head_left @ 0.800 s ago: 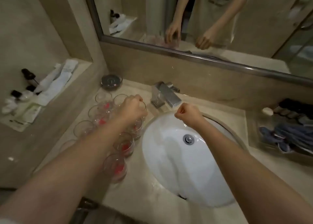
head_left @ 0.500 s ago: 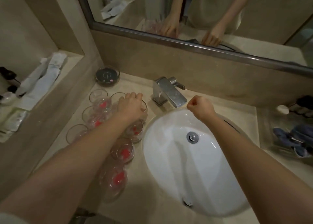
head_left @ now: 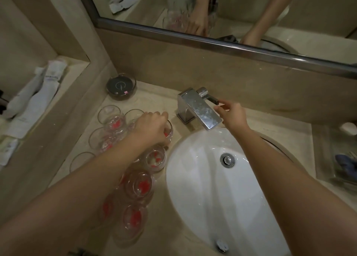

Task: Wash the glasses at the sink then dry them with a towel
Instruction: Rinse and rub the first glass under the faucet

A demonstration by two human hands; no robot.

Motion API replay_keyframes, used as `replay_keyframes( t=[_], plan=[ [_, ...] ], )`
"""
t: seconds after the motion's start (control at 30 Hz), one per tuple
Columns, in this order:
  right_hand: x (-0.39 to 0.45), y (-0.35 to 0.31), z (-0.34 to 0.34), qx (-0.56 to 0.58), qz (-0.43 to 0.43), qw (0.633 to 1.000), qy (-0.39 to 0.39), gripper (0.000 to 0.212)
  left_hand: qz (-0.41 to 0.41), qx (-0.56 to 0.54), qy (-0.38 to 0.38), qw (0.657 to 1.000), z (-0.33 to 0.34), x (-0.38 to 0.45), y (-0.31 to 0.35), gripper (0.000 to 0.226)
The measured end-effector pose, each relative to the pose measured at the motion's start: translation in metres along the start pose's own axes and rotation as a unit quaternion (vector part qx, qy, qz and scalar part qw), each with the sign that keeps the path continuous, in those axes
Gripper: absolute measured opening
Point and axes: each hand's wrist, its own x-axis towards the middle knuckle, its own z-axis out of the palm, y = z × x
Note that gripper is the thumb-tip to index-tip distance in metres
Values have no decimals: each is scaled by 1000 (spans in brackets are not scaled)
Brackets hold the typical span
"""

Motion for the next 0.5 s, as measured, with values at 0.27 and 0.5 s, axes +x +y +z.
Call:
replay_keyframes(
  t=[0.27, 0.5],
  plan=[
    [10, 3, 4, 43, 8, 999, 28, 23, 42, -180, -22, 983, 0, 3, 32, 68],
    [21, 6, 1, 28, -6, 999, 25, 21, 23, -248, -49, 967, 16, 4, 61, 77]
  ],
)
